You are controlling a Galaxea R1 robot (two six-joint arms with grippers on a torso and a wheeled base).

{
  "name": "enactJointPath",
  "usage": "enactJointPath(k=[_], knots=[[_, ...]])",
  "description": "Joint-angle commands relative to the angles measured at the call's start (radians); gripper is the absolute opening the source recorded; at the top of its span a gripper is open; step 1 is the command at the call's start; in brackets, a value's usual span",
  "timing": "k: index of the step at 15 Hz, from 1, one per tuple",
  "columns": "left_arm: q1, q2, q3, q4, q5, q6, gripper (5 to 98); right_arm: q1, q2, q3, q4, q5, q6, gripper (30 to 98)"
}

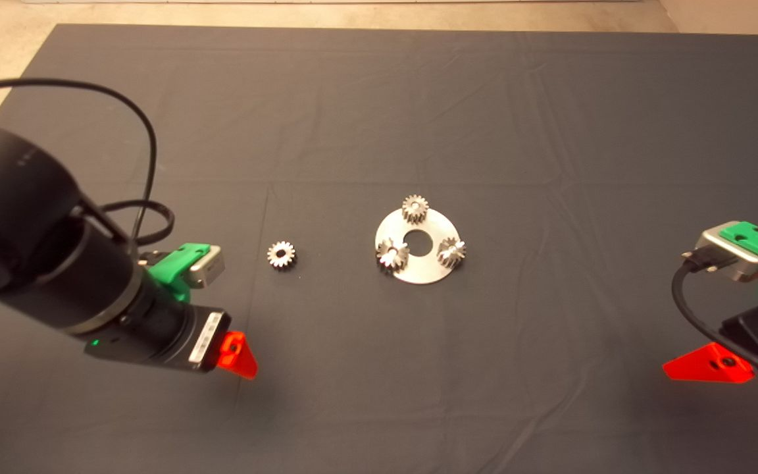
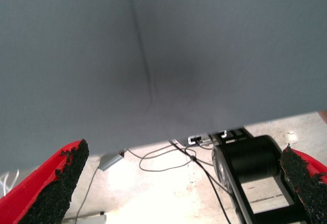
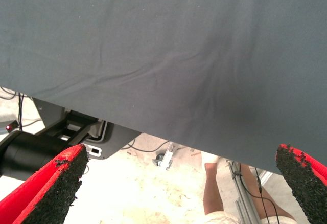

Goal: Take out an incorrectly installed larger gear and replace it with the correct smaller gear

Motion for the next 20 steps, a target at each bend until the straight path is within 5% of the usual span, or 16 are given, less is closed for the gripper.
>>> enactJointPath(k=[1, 7, 14, 18, 20], knots=[[-0.008, 0.111, -0.089, -0.009, -0.012, 0.025, 97.6, 0.014, -0.001, 0.004, 0.038, -0.094, 0.000, 97.7], [-0.013, 0.341, -0.220, -0.007, -0.011, 0.030, 97.6, 0.014, 0.000, 0.003, 0.038, -0.093, 0.000, 97.7], [-0.013, 0.477, -0.409, -0.001, -0.009, 0.086, 97.6, 0.014, 0.005, 0.003, 0.037, -0.093, 0.000, 97.7], [-0.011, 0.499, -0.480, 0.022, -0.011, 0.146, 97.6, 0.014, 0.005, 0.003, 0.038, -0.090, 0.000, 97.7], [-0.008, 0.521, -0.511, 0.023, -0.011, 0.140, 97.6, 0.014, 0.007, 0.003, 0.037, -0.090, 0.000, 97.7]])
